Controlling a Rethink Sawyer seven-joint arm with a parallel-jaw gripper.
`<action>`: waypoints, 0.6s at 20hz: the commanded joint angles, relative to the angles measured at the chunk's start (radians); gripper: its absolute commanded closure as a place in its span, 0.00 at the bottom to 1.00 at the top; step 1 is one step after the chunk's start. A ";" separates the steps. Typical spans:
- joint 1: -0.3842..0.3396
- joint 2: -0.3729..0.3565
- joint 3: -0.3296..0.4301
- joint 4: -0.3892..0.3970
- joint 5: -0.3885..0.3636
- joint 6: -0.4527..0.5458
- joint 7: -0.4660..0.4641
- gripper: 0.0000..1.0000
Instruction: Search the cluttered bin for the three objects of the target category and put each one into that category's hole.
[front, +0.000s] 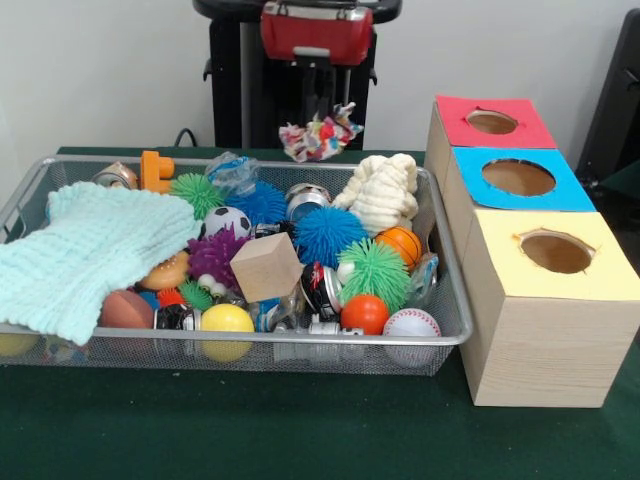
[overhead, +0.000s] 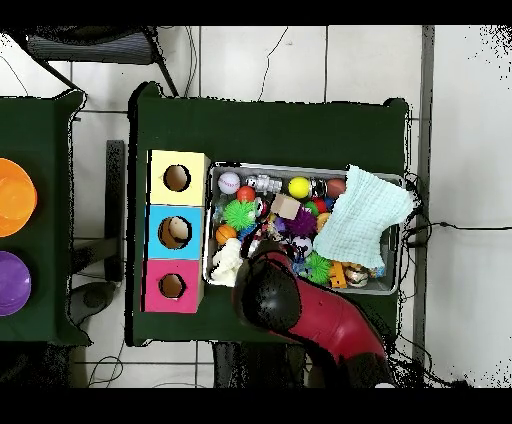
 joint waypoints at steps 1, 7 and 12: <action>0.076 0.003 0.060 0.021 0.125 0.020 0.319 1.00; 0.232 0.055 -0.025 -0.055 0.217 0.038 0.348 1.00; 0.342 0.096 -0.076 -0.089 0.283 -0.003 0.374 1.00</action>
